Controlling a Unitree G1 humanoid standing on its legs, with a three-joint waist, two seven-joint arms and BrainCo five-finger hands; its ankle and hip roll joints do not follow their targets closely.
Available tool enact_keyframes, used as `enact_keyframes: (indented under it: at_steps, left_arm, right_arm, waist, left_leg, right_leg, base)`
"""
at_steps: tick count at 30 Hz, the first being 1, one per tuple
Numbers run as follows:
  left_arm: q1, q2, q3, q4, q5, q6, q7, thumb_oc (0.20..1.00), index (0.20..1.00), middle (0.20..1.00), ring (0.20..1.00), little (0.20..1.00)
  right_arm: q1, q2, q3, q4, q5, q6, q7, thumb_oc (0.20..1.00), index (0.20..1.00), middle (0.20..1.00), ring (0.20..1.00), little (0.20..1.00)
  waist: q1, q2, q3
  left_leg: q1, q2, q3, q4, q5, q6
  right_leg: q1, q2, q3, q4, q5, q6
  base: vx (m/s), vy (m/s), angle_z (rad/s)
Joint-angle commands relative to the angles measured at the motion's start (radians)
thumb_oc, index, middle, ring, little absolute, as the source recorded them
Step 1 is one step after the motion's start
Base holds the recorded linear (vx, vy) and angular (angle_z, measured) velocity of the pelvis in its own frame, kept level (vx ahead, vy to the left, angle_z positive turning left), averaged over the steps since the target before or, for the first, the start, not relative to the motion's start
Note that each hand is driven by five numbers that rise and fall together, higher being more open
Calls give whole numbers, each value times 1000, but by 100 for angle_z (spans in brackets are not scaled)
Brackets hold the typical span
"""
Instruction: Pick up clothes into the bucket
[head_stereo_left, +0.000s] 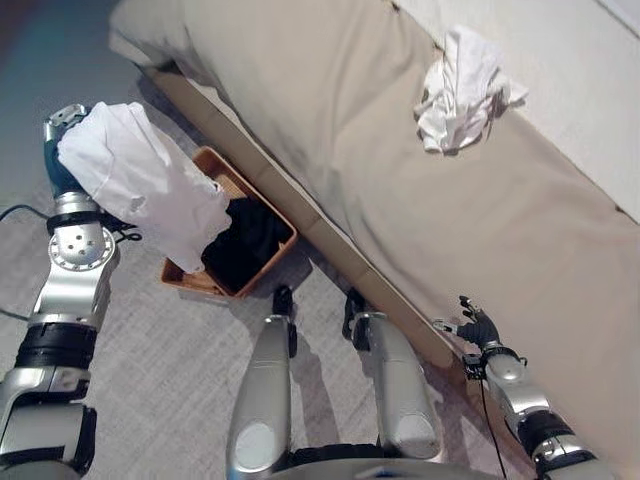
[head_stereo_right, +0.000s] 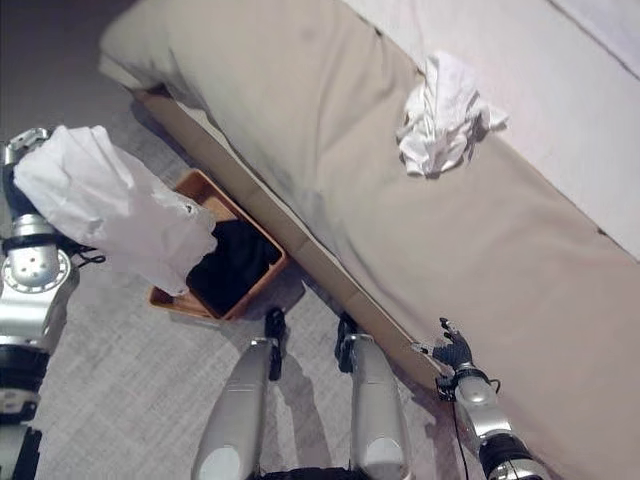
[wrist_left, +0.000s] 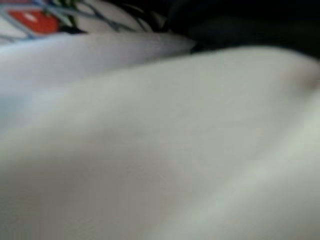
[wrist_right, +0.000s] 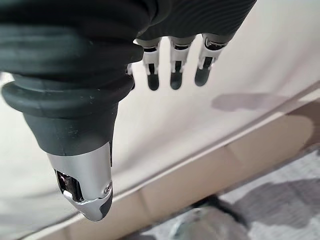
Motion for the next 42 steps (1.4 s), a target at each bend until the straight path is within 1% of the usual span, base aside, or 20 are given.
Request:
enact_keyframes:
  at_steps: [1,3,4,8,9,10,15,18,19,23,29,31,37,41,42]
  left_arm:
    - [-111,76,-15,21,41,-55,76,200,200,200,200,200]
    - [-131,88,-29,34,44,-58,84,200,200,200,200,200]
    - [-158,101,-56,61,51,-47,93,200,200,200,200,200]
    - [-222,123,-123,119,76,-28,109,200,200,200,200,200]
    - [-223,123,-124,120,76,-29,109,200,200,200,200,200]
    - [-245,116,-141,158,70,-23,112,200,200,200,200,200]
    - [-295,118,-186,235,91,7,119,200,200,200,200,200]
    - [-307,116,-196,279,90,17,120,200,200,200,200,200]
    - [-306,112,-197,308,84,26,110,1000,1000,1000,1000,1000]
    - [-334,96,-214,372,78,49,108,1000,1000,1000,1000,1000]
    - [-326,86,-206,424,88,84,97,1000,1000,1000,1000,1000]
    - [-321,87,-208,416,98,87,96,1000,1000,1000,1000,1000]
    - [-230,53,-146,446,95,119,78,1000,1000,1000,1000,1000]
    - [-114,-14,-59,446,84,132,97,1000,1000,1000,1000,1000]
    - [-75,-43,-30,439,85,132,112,1000,1000,1000,1000,1000]
  right_arm:
    - [10,-47,33,-65,39,-65,-45,1000,1000,1000,1000,1000]
    - [2,-46,35,-68,46,-71,-53,1000,1000,1000,1000,1000]
    - [1,-45,39,-87,58,-81,-66,1000,1000,1000,1000,1000]
    - [4,-40,39,-122,77,-101,-89,1000,1000,1000,1000,1000]
    - [4,-39,38,-122,77,-101,-89,1000,1000,1000,1000,1000]
    - [2,-39,44,-126,83,-109,-98,1000,1000,1000,1000,1000]
    - [-10,-38,58,-126,98,-122,-118,1000,1000,1000,1000,1000]
    - [-18,-39,67,-130,107,-128,-124,1000,1000,1000,1000,1000]
    - [-20,-40,70,-135,108,-130,-125,1000,1000,1000,1000,1000]
    - [-24,-35,79,-133,115,-129,-134,1000,1000,1000,1000,1000]
    - [-40,-37,90,-130,116,-120,-134,1000,1000,1000,1000,1000]
    - [-42,-39,91,-128,118,-120,-135,1000,1000,1000,1000,1000]
    - [-53,-43,88,-137,118,-105,-132,1000,1000,1000,1000,1000]
    - [-47,-38,67,-153,115,-91,-144,1000,1000,1000,1000,1000]
    - [-43,-35,52,-168,112,-91,-156,1000,1000,1000,1000,1000]
  waist:
    - [-22,0,-20]
    - [-22,-3,-20]
    - [-31,-11,-20]
    - [-48,-23,-20]
    - [-47,-23,-20]
    - [-55,-31,-20]
    - [-69,-49,-20]
    - [-72,-56,-20]
    - [-75,-59,-20]
    - [-81,-59,-20]
    - [-80,-52,-20]
    - [-79,-49,-20]
    - [-71,-35,-20]
    - [-66,-22,-20]
    - [-64,-19,-20]
  left_leg:
    - [-75,-19,-39,55,-34,27]
    - [-106,-16,-37,67,-35,27]
    - [-157,-13,-36,81,-32,28]
    - [-243,-14,-35,92,-27,32]
    - [-244,-14,-35,92,-27,32]
    - [-280,-14,-34,93,-24,34]
    - [-329,-4,-30,75,-11,33]
    - [-343,-2,-29,62,-6,32]
    - [-347,0,-27,60,-5,32]
    - [-353,0,-26,55,-4,33]
    - [-345,-1,-24,31,3,31]
    - [-341,-2,-24,25,6,30]
    - [-325,-3,-20,-3,15,27]
    - [-306,-4,-15,-28,22,26]
    - [-297,-3,-13,-37,25,25]
  right_leg:
    - [-12,-48,13,-31,17,63]
    - [-41,-46,15,-27,19,64]
    - [-88,-47,11,-21,25,68]
    - [-174,-47,10,-18,40,76]
    - [-174,-47,10,-18,40,76]
    - [-211,-47,10,-22,51,79]
    - [-265,-41,10,-58,81,88]
    - [-282,-36,6,-82,95,92]
    - [-286,-35,6,-90,98,92]
    - [-293,-35,7,-99,101,92]
    - [-289,-34,7,-117,106,90]
    - [-288,-34,7,-120,106,90]
    - [-275,-34,8,-138,108,87]
    - [-264,-33,7,-147,106,85]
    - [-259,-34,7,-150,105,85]
  base:
    - [-24,22,5]
    - [-45,23,-5]
    - [-31,13,-14]
    - [-24,11,-6]
    - [-15,13,-5]
    - [-13,18,-3]
    - [0,-1,-1]
    - [10,-9,-8]
    - [13,-2,-4]
    - [12,-11,-4]
    - [0,0,0]
    - [0,0,0]
    - [0,0,0]
    - [0,0,0]
    - [0,0,0]
